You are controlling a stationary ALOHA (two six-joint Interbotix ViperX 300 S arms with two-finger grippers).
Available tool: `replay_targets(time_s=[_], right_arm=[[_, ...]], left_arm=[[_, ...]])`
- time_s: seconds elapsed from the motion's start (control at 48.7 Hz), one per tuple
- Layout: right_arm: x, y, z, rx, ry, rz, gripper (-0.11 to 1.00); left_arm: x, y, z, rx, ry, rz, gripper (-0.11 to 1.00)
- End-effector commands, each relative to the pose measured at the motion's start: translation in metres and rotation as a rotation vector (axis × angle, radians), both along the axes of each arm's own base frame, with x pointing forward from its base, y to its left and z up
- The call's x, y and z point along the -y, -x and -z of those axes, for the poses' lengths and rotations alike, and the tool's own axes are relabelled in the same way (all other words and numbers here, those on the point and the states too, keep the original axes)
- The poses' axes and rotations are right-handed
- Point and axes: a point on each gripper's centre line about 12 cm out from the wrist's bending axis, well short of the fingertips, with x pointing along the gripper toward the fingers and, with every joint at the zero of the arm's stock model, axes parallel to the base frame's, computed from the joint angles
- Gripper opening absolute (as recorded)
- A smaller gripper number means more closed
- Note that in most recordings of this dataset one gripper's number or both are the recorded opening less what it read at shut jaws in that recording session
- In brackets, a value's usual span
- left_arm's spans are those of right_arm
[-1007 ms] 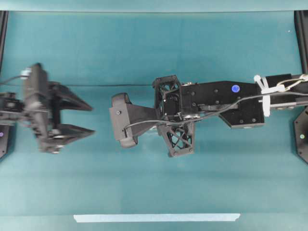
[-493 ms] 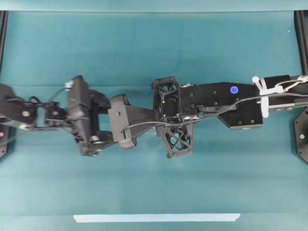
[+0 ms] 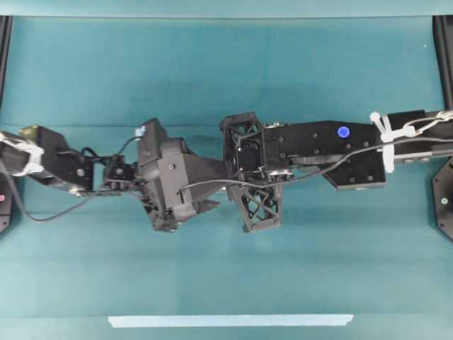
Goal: Hand over the silver zip bag and make it stand upright.
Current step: 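Move the left gripper to the hanging bag's lower edge and grasp it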
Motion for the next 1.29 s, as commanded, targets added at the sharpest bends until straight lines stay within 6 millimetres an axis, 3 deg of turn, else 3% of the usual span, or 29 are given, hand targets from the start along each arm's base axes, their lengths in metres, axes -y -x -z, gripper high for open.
replay_targets(time_s=[0.0,0.411,0.801,0.904,1.048,1.274], right_arm=[[0.003,-0.001,-0.004,0.017,0.003,0.002,0.03],[0.004,-0.001,-0.002,0.011,0.004,0.006,0.03],[0.004,0.001,0.000,0.002,0.001,0.013,0.03],[0.004,0.001,0.000,0.002,0.001,0.013,0.03],[0.004,0.001,0.001,-0.001,0.002,0.013,0.03],[0.004,0.001,0.001,-0.002,0.001,0.014,0.03]], left_arm=[[0.001,-0.013,-0.009,0.051,-0.002,0.003,0.97],[0.004,-0.024,0.002,0.040,0.014,0.006,0.95],[0.004,-0.024,0.006,0.037,0.010,0.008,0.84],[0.002,-0.024,0.006,0.040,0.000,0.009,0.73],[0.001,-0.025,0.006,0.041,-0.025,0.012,0.38],[0.001,-0.024,0.008,0.024,-0.060,0.025,0.32]])
